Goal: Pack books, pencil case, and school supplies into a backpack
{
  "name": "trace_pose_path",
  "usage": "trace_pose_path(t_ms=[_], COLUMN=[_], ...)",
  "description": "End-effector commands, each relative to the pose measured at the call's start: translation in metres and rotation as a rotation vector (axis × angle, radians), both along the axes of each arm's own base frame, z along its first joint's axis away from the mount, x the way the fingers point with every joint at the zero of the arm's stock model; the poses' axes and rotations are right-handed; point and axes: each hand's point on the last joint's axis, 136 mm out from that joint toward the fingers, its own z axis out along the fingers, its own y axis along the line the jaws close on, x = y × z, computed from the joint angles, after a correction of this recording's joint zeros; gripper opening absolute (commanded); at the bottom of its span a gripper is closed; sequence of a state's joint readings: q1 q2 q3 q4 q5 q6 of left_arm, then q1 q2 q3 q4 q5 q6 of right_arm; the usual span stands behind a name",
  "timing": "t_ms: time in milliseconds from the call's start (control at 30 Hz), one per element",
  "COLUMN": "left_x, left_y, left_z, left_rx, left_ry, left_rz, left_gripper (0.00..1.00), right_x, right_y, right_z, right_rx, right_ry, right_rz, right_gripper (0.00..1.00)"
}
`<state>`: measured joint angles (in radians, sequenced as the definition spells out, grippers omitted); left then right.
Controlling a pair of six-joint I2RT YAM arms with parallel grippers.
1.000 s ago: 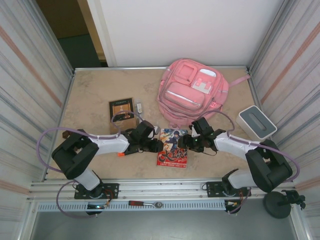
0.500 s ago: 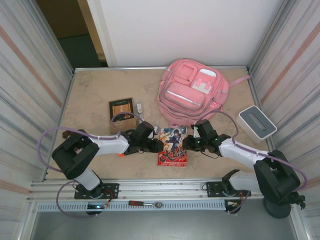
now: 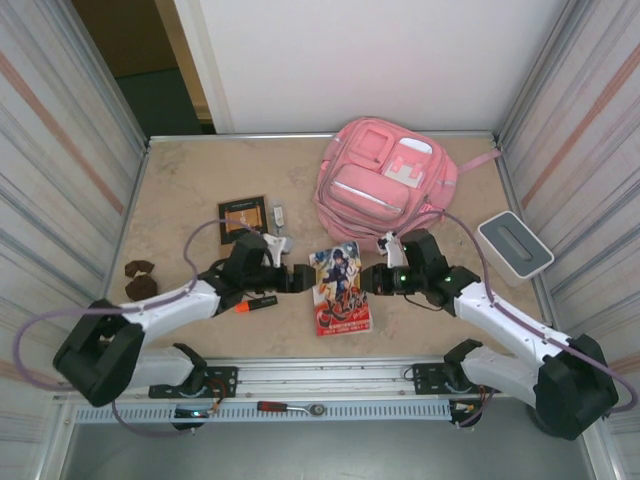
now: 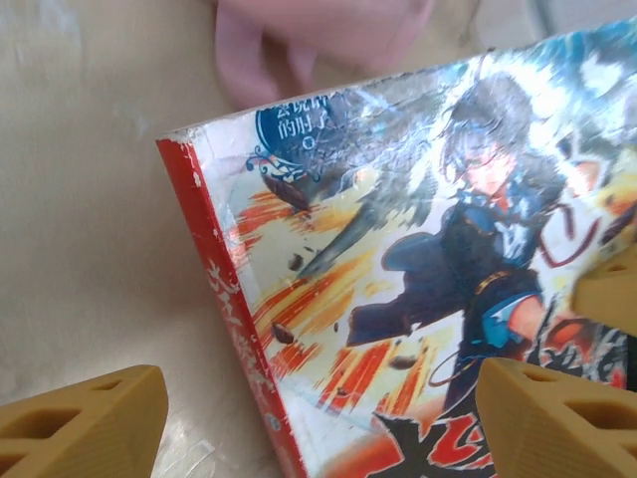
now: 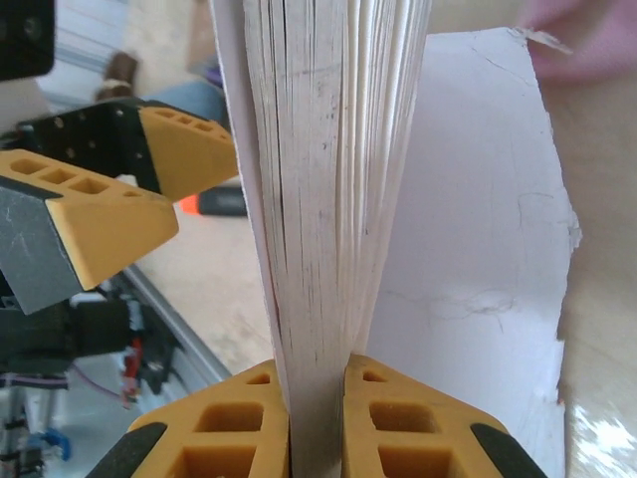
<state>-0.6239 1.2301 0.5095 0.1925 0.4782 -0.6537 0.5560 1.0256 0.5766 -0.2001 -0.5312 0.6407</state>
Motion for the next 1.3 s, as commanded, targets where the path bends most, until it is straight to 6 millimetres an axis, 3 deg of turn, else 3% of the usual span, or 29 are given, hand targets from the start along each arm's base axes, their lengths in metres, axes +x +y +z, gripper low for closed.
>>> trace_pose_path(t_ms=[0, 133, 267, 467, 967, 1133, 1167, 1267], left_x=[0.001, 0.007, 0.011, 0.015, 0.020, 0.029, 0.031, 0.036], left_y=[0.004, 0.017, 0.020, 0.013, 0.008, 0.008, 0.009, 0.013], left_z=[0.038, 0.070, 0.087, 0.096, 0.112, 0.118, 0.119, 0.118], left_rx=[-0.161, -0.273, -0.321, -0.403, -0.456, -0.447, -0.440, -0.407], left_ry=[-0.045, -0.084, -0.107, -0.094, -0.138, -0.161, -0.164, -0.170], left_rz=[-0.025, -0.006, 0.000, -0.015, -0.030, -0.017, -0.015, -0.011], left_gripper=[0.85, 0.90, 0.94, 0.92, 0.29, 0.09, 0.07, 0.00], right_x=[0.016, 0.031, 0.044, 0.058, 0.090, 0.096, 0.097, 0.099], right_y=[0.017, 0.021, 0.021, 0.022, 0.018, 0.010, 0.006, -0.012], right_z=[0.071, 0.110, 0.141, 0.163, 0.152, 0.125, 0.119, 0.103], right_rx=[0.181, 0.286, 0.364, 0.450, 0.483, 0.329, 0.292, 0.140], right_ry=[-0.114, -0.167, -0.221, -0.257, -0.269, -0.268, -0.271, -0.313], right_rz=[0.007, -0.033, -0.079, -0.131, -0.268, -0.283, -0.287, -0.285], right_gripper=[0.00, 0.00, 0.00, 0.00, 0.00, 0.00, 0.03, 0.26])
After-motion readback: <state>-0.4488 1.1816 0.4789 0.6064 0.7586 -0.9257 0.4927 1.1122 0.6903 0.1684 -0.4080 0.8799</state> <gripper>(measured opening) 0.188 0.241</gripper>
